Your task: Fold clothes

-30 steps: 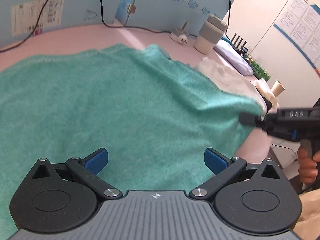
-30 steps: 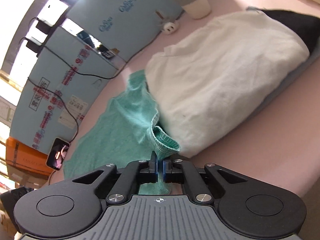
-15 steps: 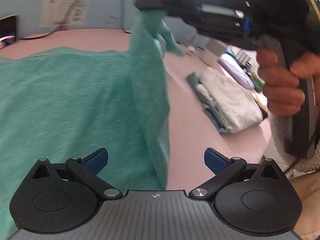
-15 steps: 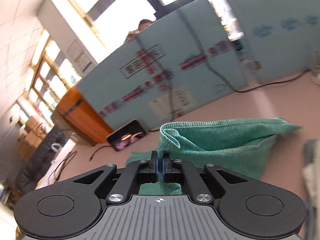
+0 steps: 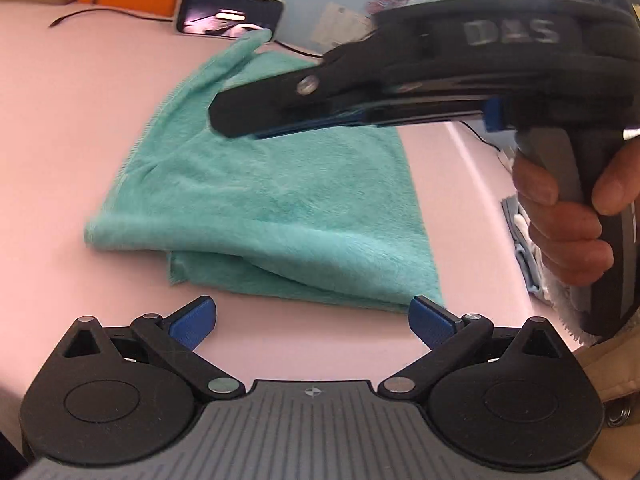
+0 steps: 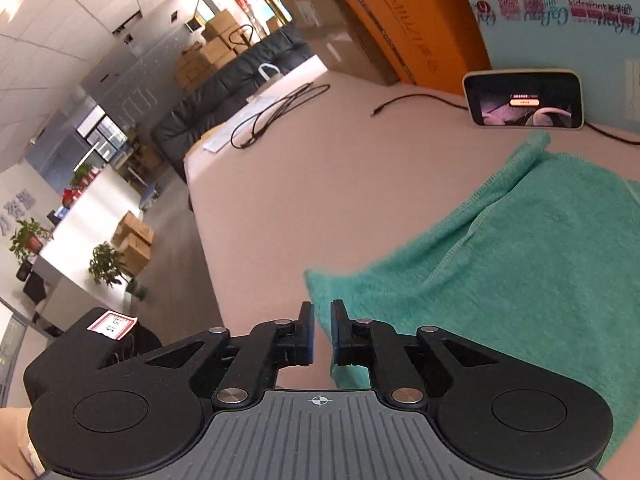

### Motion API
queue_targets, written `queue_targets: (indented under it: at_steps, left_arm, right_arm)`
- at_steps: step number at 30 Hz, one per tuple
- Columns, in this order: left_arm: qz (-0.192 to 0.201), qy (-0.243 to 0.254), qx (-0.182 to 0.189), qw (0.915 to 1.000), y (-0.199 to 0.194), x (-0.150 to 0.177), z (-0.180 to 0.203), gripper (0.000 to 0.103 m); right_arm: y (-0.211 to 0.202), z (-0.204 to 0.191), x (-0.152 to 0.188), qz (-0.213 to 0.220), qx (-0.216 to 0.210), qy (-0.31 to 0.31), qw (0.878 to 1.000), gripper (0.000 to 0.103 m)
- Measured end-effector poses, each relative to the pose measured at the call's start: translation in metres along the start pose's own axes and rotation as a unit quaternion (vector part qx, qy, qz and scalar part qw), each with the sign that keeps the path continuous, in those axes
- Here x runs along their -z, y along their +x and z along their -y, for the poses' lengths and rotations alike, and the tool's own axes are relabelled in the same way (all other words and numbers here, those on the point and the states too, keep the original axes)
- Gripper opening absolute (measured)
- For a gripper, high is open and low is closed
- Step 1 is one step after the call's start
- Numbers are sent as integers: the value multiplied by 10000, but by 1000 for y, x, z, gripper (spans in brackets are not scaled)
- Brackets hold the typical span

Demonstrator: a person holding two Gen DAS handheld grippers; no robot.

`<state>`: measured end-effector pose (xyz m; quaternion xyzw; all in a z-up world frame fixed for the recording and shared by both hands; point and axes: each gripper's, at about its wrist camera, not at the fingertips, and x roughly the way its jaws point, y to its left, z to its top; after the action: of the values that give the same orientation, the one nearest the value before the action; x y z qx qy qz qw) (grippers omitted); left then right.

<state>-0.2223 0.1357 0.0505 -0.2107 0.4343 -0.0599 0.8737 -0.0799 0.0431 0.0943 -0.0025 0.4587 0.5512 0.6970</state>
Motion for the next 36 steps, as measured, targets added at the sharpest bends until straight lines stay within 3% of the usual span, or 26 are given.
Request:
queue_targets:
  at_steps: [1,3,10,17,20,23,26,28,31,33,36]
  left_arm:
    - [19,-36,1,10000,0,-1,-1,103]
    - [70,-70,6,10000,-2,-3,-3,103]
    - [287,-154,-4,9995,-11,-23,-19,103]
    - [208,-167,-3,9996,-8,-38,-25,103]
    - [133,-291,-33,9995,-6,-34,-29,103]
    - [185,-523,-71,9984,-5,-32,-34,103]
    - [396,-1017,22,9940,-4,-29,-44,103]
    - [541,-1531,101,9867,-2,-26,-54,103]
    - [792,-2337,256,9687,1,-22,-69,103]
    - [908,-2597,288,9610,3,-24,-74,102]
    - [1104,-2689,139,9567,3,-31,-73,98]
  right_arm:
    - [0,-1,1,-12,2,8,10000,28]
    - [-8,0,2,86,73,31,9999,55]
    - [-49,39,12,527,628,737,9939,57]
    - [-98,106,45,890,1591,1997,9628,57]
    - [-113,115,57,870,1719,2097,9586,57]
    - [-109,99,61,445,1524,1547,9751,57]
    - [-92,64,68,-164,1581,354,9867,57]
    - [-84,41,77,-376,1816,-536,9812,57]
    - [-75,24,85,-540,1803,-1109,9759,57]
    - [-68,17,90,-681,1790,-1383,9717,56]
    - [-57,11,96,-841,1891,-1670,9640,55]
